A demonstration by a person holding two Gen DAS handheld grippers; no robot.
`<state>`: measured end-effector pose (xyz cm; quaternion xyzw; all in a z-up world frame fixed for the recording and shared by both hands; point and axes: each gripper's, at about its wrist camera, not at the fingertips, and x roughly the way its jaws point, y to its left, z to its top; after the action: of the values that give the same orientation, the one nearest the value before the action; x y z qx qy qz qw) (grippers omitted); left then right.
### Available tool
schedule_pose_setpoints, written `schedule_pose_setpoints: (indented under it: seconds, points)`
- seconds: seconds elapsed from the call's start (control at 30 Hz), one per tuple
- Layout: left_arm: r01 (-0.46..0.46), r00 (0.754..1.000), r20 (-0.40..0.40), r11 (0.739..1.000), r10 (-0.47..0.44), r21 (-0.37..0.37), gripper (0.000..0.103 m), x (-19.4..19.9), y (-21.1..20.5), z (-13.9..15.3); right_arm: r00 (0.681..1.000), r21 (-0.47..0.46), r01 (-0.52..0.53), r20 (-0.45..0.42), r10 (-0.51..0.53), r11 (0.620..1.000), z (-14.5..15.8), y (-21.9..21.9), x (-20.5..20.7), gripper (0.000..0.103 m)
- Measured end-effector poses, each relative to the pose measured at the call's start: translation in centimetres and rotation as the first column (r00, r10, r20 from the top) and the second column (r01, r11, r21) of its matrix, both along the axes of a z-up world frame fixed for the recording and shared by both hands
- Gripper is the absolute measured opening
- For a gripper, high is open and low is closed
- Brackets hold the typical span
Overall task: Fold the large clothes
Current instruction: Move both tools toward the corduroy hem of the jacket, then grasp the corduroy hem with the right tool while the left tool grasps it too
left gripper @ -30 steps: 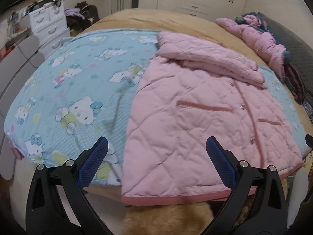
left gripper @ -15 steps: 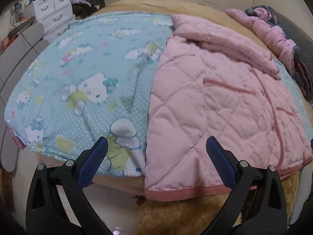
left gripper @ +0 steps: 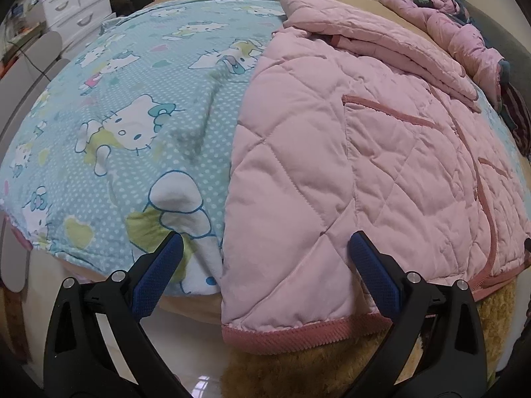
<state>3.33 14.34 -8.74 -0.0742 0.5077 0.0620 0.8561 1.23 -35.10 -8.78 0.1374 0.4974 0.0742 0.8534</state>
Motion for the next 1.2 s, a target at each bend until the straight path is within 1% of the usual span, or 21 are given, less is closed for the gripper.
schedule_pose_setpoints:
  seconds: [0.13, 0.17, 0.2, 0.23, 0.27, 0.37, 0.47, 0.53, 0.6, 0.67, 0.7, 0.8, 0.87, 0.9, 0.93, 0.97, 1.0, 1.03, 1.07, 1.13, 1.2]
  points:
    - [0.002, 1.0, -0.008, 1.0, -0.002, -0.009, 0.094, 0.2, 0.0, -0.2, 0.999, 0.053, -0.046, 0.021, 0.045, 0.998, -0.2, 0.6, -0.2, 0.097]
    - [0.002, 1.0, -0.01, 1.0, -0.002, -0.01, 0.094, 0.2, 0.0, -0.3, 0.998, 0.069, -0.062, 0.03, 0.061, 0.996, -0.1, 0.9, -0.3, 0.08]
    - [0.002, 1.0, -0.011, 1.0, -0.002, -0.012, 0.094, 0.3, -0.1, -0.4, 0.996, 0.076, -0.085, 0.032, 0.082, 0.994, -0.1, 1.3, -0.4, 0.07]
    - [0.002, 1.0, -0.012, 1.0, -0.002, -0.015, 0.094, 0.3, 0.0, -0.5, 0.996, 0.052, -0.086, 0.042, 0.084, 0.995, 0.2, 1.6, -0.5, 0.066]
    - [0.001, 1.0, -0.013, 1.0, -0.001, -0.019, 0.094, 0.3, 0.0, -0.5, 0.994, 0.041, -0.1, 0.052, 0.098, 0.994, 0.5, 1.8, -0.6, 0.056]
    - [0.0, 1.0, -0.009, 0.999, 0.0, -0.039, 0.094, 0.2, 0.3, -0.7, 0.983, 0.058, -0.138, 0.131, 0.129, 0.989, 2.6, 2.0, -1.4, 0.032]
    - [0.0, 1.0, -0.007, 0.998, -0.001, -0.06, 0.094, 0.3, 0.5, -0.8, 0.972, 0.089, -0.155, 0.191, 0.136, 0.984, 4.6, 1.9, -1.5, 0.029]
    - [0.007, 1.0, -0.005, 0.994, -0.007, -0.106, 0.094, 0.4, 0.6, -1.1, 0.969, 0.088, -0.16, 0.206, 0.139, 0.983, 5.3, 1.9, -1.2, 0.029]
    - [0.015, 1.0, 0.002, 0.991, -0.015, -0.133, 0.094, 0.4, 0.5, -1.2, 0.976, 0.101, -0.159, 0.166, 0.141, 0.982, 4.7, 2.0, -0.5, 0.034]
    - [0.029, 1.0, 0.005, 0.988, -0.028, -0.154, 0.094, 0.3, 0.1, -1.4, 0.986, 0.113, -0.135, 0.117, 0.121, 0.984, 3.7, 1.9, -0.1, 0.048]
    - [0.034, 0.999, 0.009, 0.986, -0.033, -0.161, 0.092, 0.3, 0.0, -1.3, 0.989, 0.118, -0.128, 0.093, 0.118, 0.985, 3.0, 2.0, 0.0, 0.052]
    - [0.045, 0.999, 0.027, 0.983, -0.041, -0.176, 0.08, 0.1, -0.1, -1.2, 0.992, 0.117, -0.121, 0.056, 0.115, 0.986, 1.6, 2.2, 0.1, 0.064]
    - [0.038, 0.999, 0.044, 0.985, -0.03, -0.169, 0.071, 0.0, -0.1, -0.9, 0.994, 0.124, -0.106, 0.017, 0.105, 0.987, 0.4, 2.1, 0.4, 0.066]
    - [0.03, 0.998, 0.056, 0.984, -0.021, -0.173, 0.064, -0.2, 0.0, -0.7, 0.994, 0.129, -0.105, 0.013, 0.104, 0.986, 0.2, 2.1, 0.4, 0.065]
    - [0.022, 0.998, 0.064, 0.984, -0.011, -0.177, 0.06, -0.3, 0.1, -0.5, 0.993, 0.135, -0.116, 0.027, 0.114, 0.984, 0.3, 2.1, 0.1, 0.059]
    - [0.019, 0.997, 0.072, 0.982, -0.005, -0.187, 0.055, -0.5, 0.3, -0.3, 0.991, 0.133, -0.134, 0.046, 0.129, 0.982, 0.6, 2.1, -0.1, 0.044]
    - [0.021, 0.997, 0.079, 0.982, -0.006, -0.19, 0.049, -0.5, 0.4, -0.1, 0.987, 0.126, -0.15, 0.068, 0.142, 0.981, 1.2, 2.0, -0.3, 0.036]
    - [0.023, 0.996, 0.084, 0.982, -0.007, -0.188, 0.047, -0.5, 0.4, 0.1, 0.986, 0.127, -0.157, 0.083, 0.147, 0.979, 1.7, 1.9, -0.4, 0.026]
    - [0.025, 0.996, 0.091, 0.983, -0.009, -0.181, 0.041, -0.6, 0.3, 0.5, 0.983, 0.139, -0.165, 0.101, 0.152, 0.976, 2.2, 1.6, -0.5, 0.023]
    - [0.03, 0.994, 0.105, 0.984, -0.011, -0.178, 0.034, -0.6, 0.4, 1.2, 0.975, 0.155, -0.187, 0.154, 0.163, 0.97, 3.6, 1.4, -0.8, 0.021]
    - [0.03, 0.992, 0.124, 0.986, -0.009, -0.167, 0.023, -0.7, 0.5, 2.1, 0.964, 0.162, -0.202, 0.206, 0.167, 0.966, 4.9, 1.4, -1.1, 0.02]
